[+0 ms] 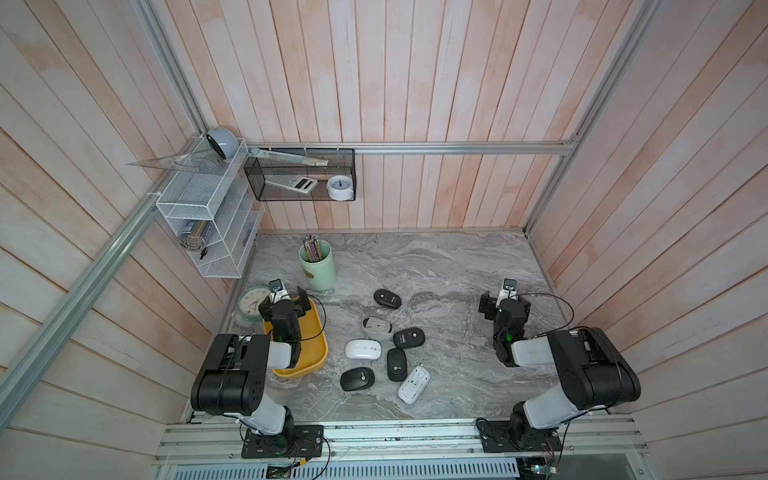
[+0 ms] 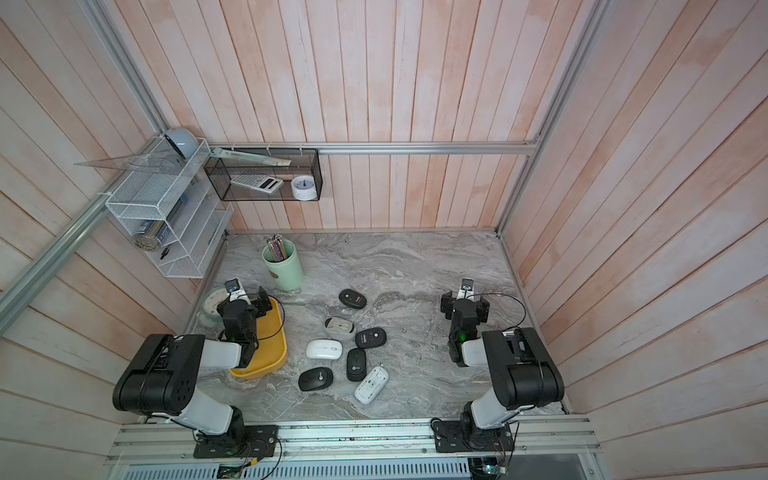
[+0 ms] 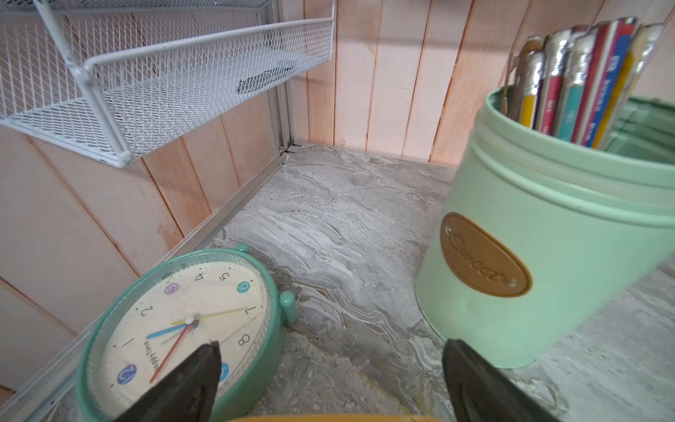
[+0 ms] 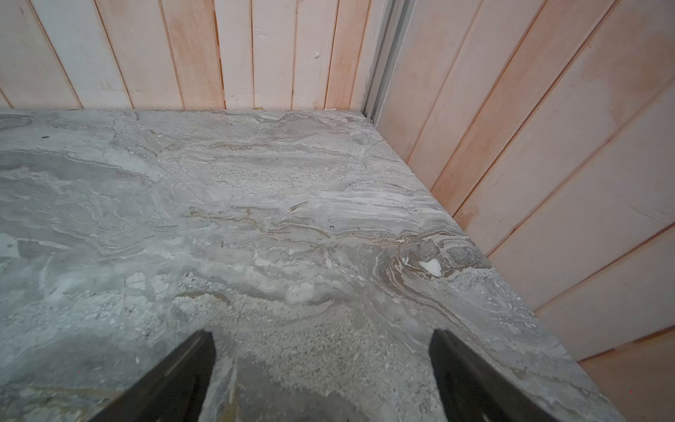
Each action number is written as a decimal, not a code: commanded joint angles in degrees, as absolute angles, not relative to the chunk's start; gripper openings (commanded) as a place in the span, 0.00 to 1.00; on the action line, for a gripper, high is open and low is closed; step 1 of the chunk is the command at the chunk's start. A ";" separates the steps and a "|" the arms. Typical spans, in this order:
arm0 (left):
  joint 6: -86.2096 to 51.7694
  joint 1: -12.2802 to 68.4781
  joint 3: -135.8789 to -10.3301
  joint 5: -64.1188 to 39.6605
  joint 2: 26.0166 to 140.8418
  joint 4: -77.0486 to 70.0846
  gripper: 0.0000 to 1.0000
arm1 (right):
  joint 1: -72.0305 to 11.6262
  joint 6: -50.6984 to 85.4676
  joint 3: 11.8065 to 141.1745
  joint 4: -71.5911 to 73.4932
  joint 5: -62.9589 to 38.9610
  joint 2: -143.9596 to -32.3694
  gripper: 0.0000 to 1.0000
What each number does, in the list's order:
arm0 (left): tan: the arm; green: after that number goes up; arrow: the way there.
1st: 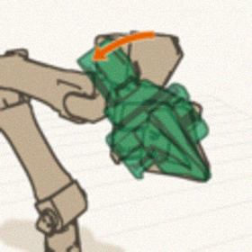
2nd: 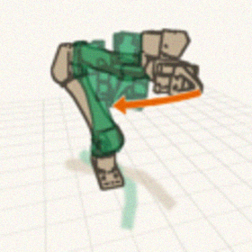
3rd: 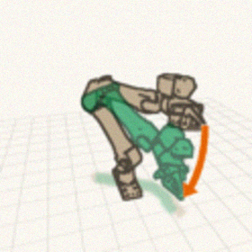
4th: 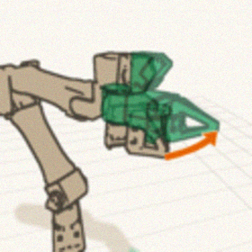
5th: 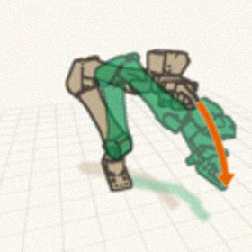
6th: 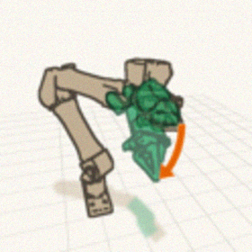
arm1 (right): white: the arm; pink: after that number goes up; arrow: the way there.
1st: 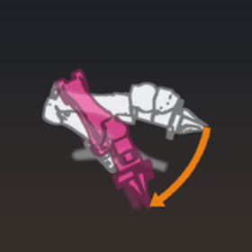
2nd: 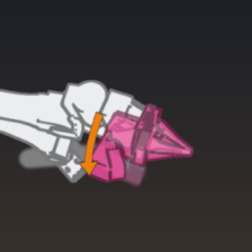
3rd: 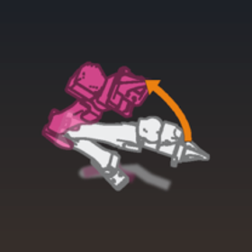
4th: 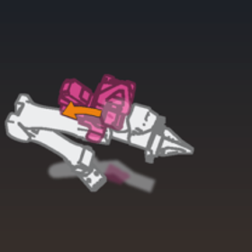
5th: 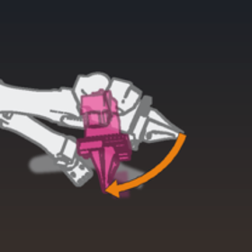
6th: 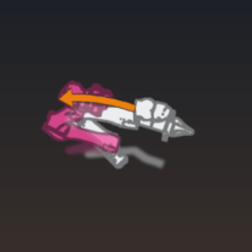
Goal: Put the mouse in the storage box
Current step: Pick up the mouse from the center of the board.
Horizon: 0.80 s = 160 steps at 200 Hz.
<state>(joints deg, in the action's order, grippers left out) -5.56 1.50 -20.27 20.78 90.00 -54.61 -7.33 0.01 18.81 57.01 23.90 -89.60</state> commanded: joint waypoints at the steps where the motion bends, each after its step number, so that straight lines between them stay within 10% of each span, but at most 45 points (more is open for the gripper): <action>1: -5.57 1.26 -20.83 20.01 89.43 -54.14 1.00 | -7.03 0.82 19.69 57.84 24.06 -90.18 0.98; 160: -2.15 2.37 -16.77 14.62 89.24 -62.05 1.00 | -8.74 -1.73 15.52 66.68 23.35 -91.08 0.98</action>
<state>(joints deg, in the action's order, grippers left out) -5.08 1.52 -20.01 19.25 90.00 -55.24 -7.64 -0.25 18.33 59.33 23.90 -89.82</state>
